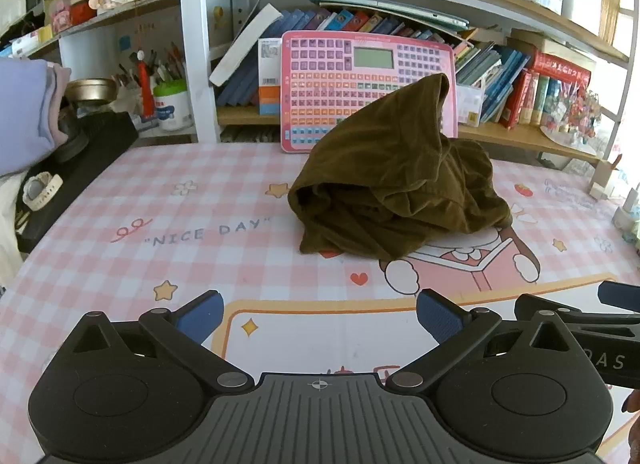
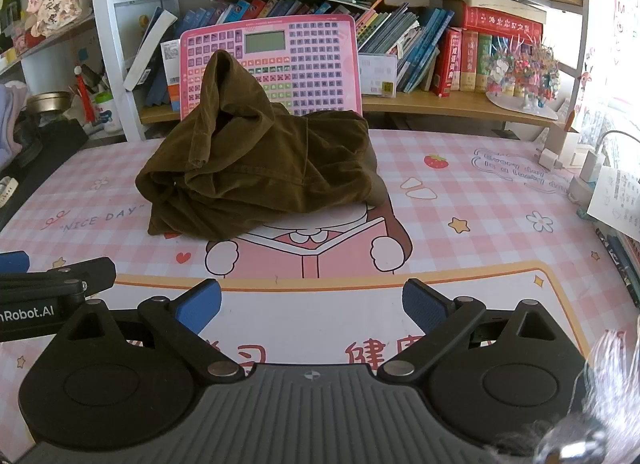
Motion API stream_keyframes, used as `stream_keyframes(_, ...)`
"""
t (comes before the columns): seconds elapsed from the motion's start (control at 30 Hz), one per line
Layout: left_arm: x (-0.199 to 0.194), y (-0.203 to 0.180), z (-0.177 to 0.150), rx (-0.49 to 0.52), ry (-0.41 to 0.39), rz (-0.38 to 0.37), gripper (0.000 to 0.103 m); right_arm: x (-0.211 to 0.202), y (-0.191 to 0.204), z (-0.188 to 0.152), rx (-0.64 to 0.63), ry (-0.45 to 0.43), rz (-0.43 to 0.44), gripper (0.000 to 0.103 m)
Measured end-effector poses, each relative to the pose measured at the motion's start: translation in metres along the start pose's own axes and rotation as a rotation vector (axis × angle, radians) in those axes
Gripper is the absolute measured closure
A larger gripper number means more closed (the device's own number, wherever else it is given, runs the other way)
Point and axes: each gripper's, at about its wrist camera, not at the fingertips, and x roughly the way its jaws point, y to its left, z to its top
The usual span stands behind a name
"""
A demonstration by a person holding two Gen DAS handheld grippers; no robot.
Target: Fold clothes
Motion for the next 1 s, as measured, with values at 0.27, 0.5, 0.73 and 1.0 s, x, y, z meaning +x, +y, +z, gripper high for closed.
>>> stream_keyframes(0.27, 0.0036, -0.0008, -0.0031, 0.001, 0.015, -0.001, 0.000, 0.0012, 0.0008, 0.0009, -0.002, 0.001, -0.003, 0.005)
stream_keyframes(0.5, 0.0024, 0.0012, -0.0067, -0.001, 0.020, -0.001, 0.000, -0.0016, 0.0017, -0.0015, -0.004, 0.007, -0.007, 0.005)
stream_keyframes(0.73, 0.0027, 0.0025, -0.0064, -0.001, 0.028, -0.002, 0.000, -0.0014, 0.0025, -0.0009, -0.004, 0.006, -0.006, 0.005)
stream_keyframes(1.0, 0.0030, 0.0023, -0.0050, 0.000, 0.034, -0.004, 0.000, -0.0015, 0.0031, -0.0012, -0.004, 0.005, -0.007, 0.005)
